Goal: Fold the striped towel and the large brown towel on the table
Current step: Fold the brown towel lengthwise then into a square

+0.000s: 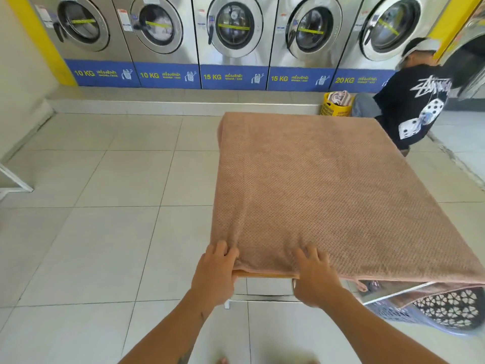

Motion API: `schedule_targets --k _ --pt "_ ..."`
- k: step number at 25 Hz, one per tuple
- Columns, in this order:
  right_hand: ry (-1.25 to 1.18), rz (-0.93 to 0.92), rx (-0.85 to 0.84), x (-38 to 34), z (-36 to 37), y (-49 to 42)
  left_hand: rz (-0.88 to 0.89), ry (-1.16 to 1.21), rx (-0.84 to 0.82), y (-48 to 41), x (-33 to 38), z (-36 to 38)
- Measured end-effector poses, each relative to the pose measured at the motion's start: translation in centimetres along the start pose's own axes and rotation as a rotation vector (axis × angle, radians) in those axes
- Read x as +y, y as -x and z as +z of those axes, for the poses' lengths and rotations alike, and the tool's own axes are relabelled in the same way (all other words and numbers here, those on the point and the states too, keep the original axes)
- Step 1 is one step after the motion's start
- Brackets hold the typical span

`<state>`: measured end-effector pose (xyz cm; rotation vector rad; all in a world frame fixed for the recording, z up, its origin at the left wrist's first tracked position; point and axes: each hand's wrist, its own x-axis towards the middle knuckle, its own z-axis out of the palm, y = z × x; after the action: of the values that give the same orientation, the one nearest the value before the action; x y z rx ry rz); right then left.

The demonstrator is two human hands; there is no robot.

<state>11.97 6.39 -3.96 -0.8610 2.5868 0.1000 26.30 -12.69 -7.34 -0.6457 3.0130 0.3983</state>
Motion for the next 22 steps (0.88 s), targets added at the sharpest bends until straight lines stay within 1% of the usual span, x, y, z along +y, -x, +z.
schedule_targets --k 5,9,10,12,13,14,15,16,18,19,20,22 --pt "0.006 -0.069 0.085 0.0 1.5 1.3 0.004 0.051 -0.020 2.5 1.0 0.7" --pt "0.032 -0.042 0.108 -1.7 0.6 2.4 -0.007 0.229 0.036 4.5 0.3 1.0" --pt "0.054 -0.068 0.123 -2.8 0.2 2.6 -0.011 0.252 0.060 4.6 -0.2 0.9" --pt "0.058 -0.184 0.121 -5.5 -0.2 2.7 -0.063 0.275 0.131 4.9 -1.4 1.7" --pt "0.044 -0.239 0.096 -7.0 -0.3 2.7 -0.140 0.287 0.140 5.3 -1.8 2.0" --pt "0.031 -0.277 0.060 -8.4 -0.3 2.6 -0.239 0.303 0.096 5.6 -2.2 2.5" --pt "0.029 -0.302 0.010 -9.6 -0.2 2.4 -0.361 0.344 0.004 5.9 -2.6 3.0" --pt "0.037 -0.317 -0.040 -10.6 0.0 2.3 -0.445 0.388 -0.110 6.3 -2.9 3.4" --pt "0.093 -0.320 -0.093 -11.5 0.5 2.3 -0.499 0.506 -0.334 6.9 -3.0 4.0" --pt "0.114 -0.315 -0.089 -11.6 0.6 2.3 -0.530 0.618 -0.410 7.1 -2.8 3.9" --pt "0.120 -0.310 -0.085 -11.5 0.7 2.4 -0.602 0.789 -0.434 7.1 -2.8 4.0" --pt "0.107 -0.314 -0.086 -11.3 0.5 2.5 -0.890 1.283 -0.421 6.7 -2.8 3.2"
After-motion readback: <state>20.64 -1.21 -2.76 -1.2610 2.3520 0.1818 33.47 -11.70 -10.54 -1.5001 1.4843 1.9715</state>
